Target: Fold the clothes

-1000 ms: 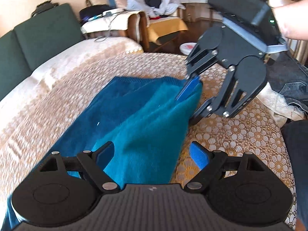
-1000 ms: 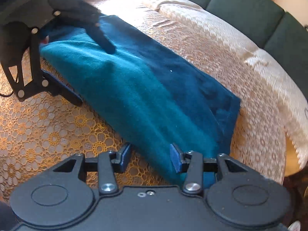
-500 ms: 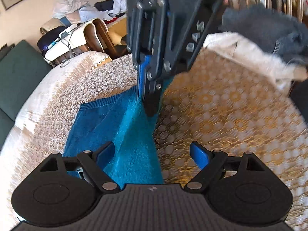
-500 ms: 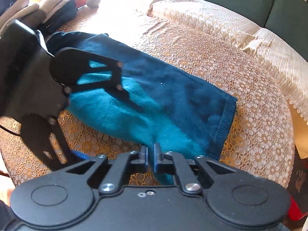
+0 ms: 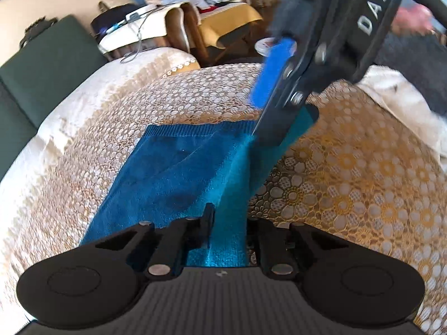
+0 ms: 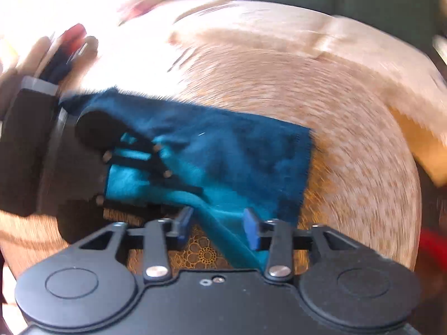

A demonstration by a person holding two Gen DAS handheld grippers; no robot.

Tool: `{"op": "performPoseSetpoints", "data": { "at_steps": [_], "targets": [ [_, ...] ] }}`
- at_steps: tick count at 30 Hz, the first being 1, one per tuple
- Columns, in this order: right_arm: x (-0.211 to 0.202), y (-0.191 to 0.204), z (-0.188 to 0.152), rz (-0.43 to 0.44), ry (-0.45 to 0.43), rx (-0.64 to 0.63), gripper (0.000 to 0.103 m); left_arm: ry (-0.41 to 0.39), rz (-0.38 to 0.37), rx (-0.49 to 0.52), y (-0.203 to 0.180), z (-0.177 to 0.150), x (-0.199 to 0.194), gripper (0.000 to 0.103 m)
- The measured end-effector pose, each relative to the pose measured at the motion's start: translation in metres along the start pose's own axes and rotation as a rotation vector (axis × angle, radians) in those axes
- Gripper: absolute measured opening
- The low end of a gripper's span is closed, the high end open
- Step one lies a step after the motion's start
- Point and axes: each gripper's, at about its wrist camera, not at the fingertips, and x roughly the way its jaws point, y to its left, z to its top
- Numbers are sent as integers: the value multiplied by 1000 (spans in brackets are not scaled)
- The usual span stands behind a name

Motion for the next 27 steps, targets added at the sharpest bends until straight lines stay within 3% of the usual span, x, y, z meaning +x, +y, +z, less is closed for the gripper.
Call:
{"op": "performPoseSetpoints", "data": {
  "at_steps": [6, 10, 20, 27],
  "targets": [
    [-18, -39, -37, -29, 11, 403, 103, -3, 6, -85, 7, 1, -4, 10],
    [-18, -52, -63, 30, 19, 640, 103, 1, 13, -71, 6, 2, -3, 10],
    [5, -51, -77, 163, -88, 1065, 103, -2, 18, -73, 2, 1, -3, 10],
    [35, -53, -70, 167, -141, 1216, 103, -23, 13, -98, 3, -3, -4, 10]
  ]
}}
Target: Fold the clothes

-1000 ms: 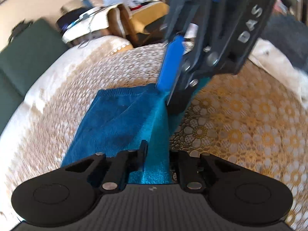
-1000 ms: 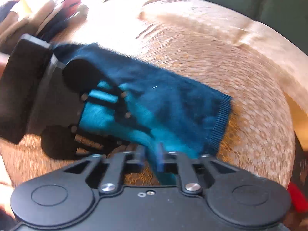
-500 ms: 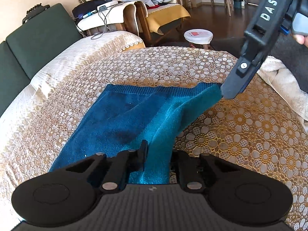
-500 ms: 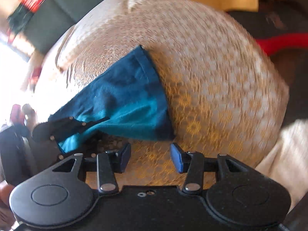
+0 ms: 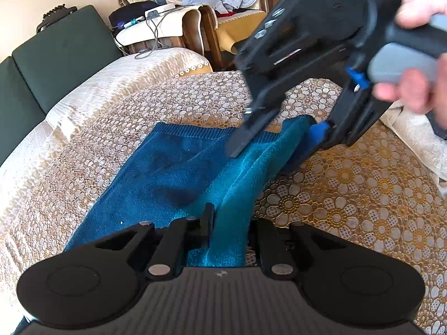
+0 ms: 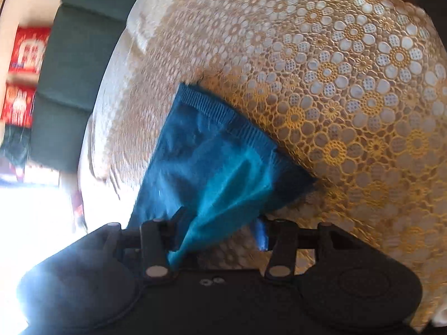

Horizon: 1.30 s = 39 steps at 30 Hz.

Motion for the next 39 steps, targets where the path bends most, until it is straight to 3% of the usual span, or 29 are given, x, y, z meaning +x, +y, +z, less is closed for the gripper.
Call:
{"op": "performPoseSetpoints", "data": {
  "at_steps": [6, 15, 19, 21, 22, 23, 26, 29, 33, 37, 39],
  "targets": [
    [12, -3, 2, -30, -95, 93, 103, -7, -23, -29, -8, 0, -2, 10],
    [3, 4, 0, -128, -158, -109, 103, 13, 16, -51, -26, 10, -1, 12],
    [-2, 13, 0, -134, -175, -223, 103, 10, -15, -62, -16, 7, -25, 29],
    [-5, 18, 0, -147, -189, -270, 103, 1, -16, -63, -5, -3, -46, 50],
    [-7, 18, 1, -152, -196, -286, 103, -3, -17, -63, 0, -8, -57, 68],
    [-9, 18, 2, -155, -202, -297, 103, -1, -11, -60, 7, -14, -64, 73],
    [-23, 15, 6, -172, -216, -349, 103, 5, 9, -51, 27, -33, -86, 73],
    [-43, 12, 10, -196, -224, -404, 103, 34, -32, -25, 42, -41, -85, 73],
    [-63, 12, 23, -233, -228, -470, 103, 82, -142, 33, 53, -38, -69, 73],
    [-74, 13, 29, -258, -221, -528, 103, 117, -191, 80, 65, -35, -50, 73],
    [-76, 14, 29, -251, -218, -552, 103, 166, -221, 50, 73, -36, -39, 73]
  ]
}}
